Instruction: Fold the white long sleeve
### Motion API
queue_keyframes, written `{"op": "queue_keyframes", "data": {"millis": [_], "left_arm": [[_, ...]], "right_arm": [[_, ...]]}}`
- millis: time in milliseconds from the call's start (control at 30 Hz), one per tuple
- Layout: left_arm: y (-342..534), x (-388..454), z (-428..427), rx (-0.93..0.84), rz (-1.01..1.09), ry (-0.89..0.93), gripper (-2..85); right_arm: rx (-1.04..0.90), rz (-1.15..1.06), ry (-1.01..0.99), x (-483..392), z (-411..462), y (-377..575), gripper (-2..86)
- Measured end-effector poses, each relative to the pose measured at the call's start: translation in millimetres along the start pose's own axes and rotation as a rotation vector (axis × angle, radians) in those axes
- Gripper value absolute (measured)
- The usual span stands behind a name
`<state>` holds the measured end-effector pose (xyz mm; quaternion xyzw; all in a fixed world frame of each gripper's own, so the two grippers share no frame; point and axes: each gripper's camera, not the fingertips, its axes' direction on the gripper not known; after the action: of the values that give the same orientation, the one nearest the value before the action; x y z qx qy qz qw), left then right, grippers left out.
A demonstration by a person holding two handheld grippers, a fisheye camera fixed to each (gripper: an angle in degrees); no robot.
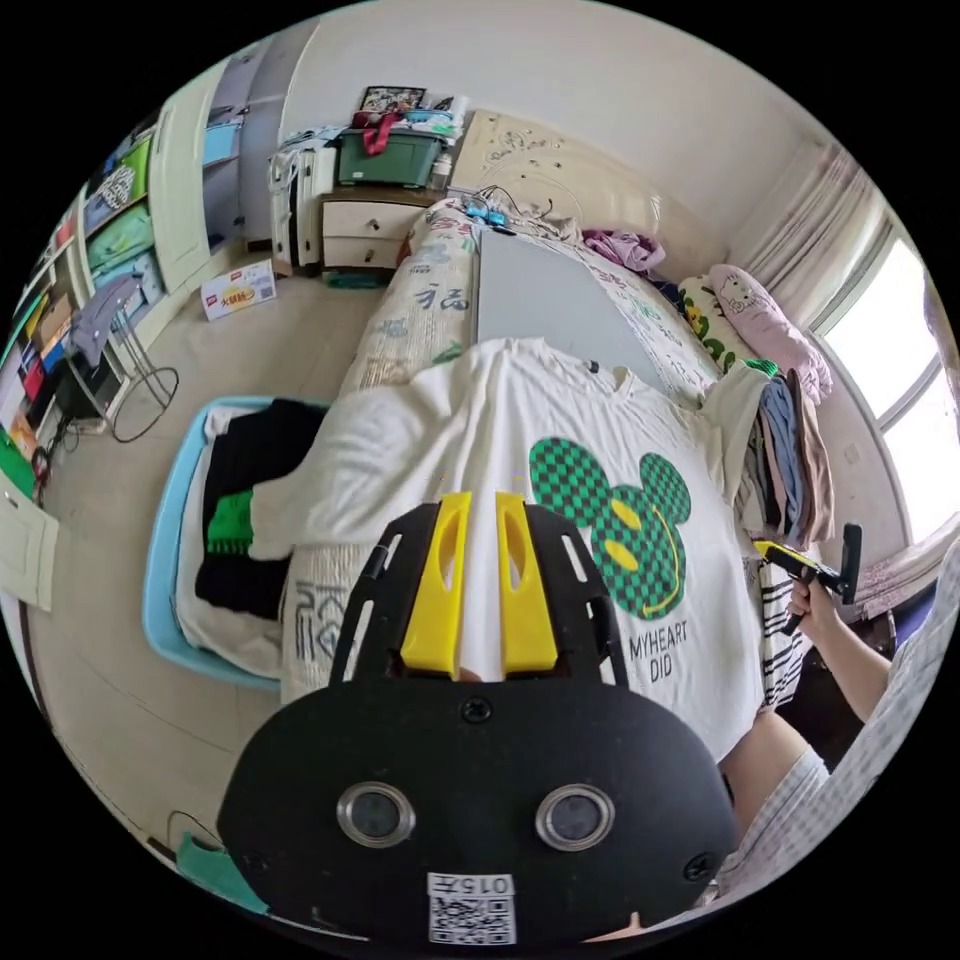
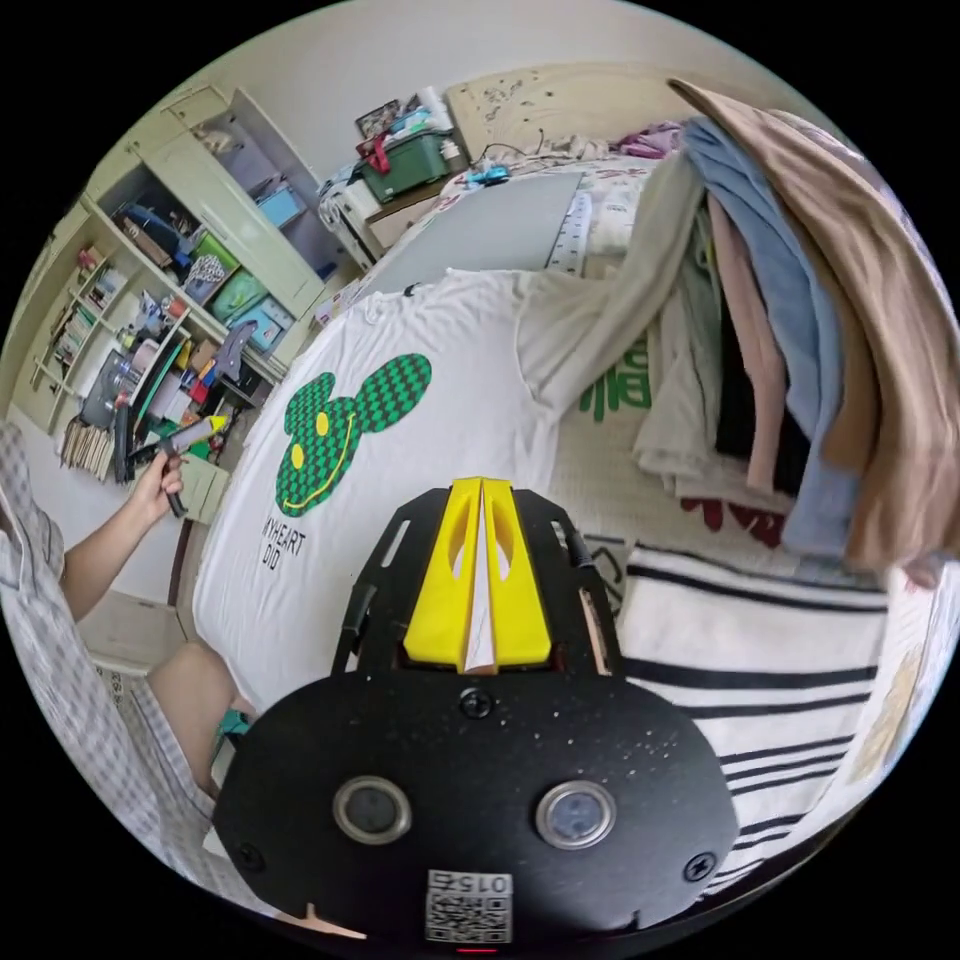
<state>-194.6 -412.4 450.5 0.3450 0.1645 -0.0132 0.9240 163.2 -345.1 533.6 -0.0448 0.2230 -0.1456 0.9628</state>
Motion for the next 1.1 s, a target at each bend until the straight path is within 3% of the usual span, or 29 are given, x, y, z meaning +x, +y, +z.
{"op": "queue_keyframes", "data": {"millis": [167,367,433,533,700,767,1000,1100], "left_arm": [[67,-26,-11,-0.009,-0.059,0.115,6.5],[99,-79,-40,-0.022,-0.177,0.438,2.4],[107,-76,-56,-0.030,-0.172,0.411,0.3],[122,-44,-105,0.059,0.010,0.363,-0.6],[201,-1,-221,0.414,0.224,0.127,-0.8],[226,0,-256,0.487,0.174,0.063,-0.8],[287,-23,-330,0.558,0.048,0.236,-0.8],[320,14,-366,0.672,0.162,0.072,-0.8]], "right_arm": [[0.064,-0.061,0.035,-4,-4,49,-0.4],[0.146,-0.093,0.029,-17,-32,83,-0.4],[0.159,-0.115,0.080,-30,-41,91,-0.4],[0.175,-0.156,0.178,-56,-54,105,-0.4],[0.235,-0.276,0.240,-94,-84,134,-0.4],[0.287,-0.265,0.253,-101,-102,145,-0.4],[0.520,-0.112,0.337,-157,-211,220,-0.4],[0.583,-0.142,0.335,-192,-254,274,-0.4]]}}
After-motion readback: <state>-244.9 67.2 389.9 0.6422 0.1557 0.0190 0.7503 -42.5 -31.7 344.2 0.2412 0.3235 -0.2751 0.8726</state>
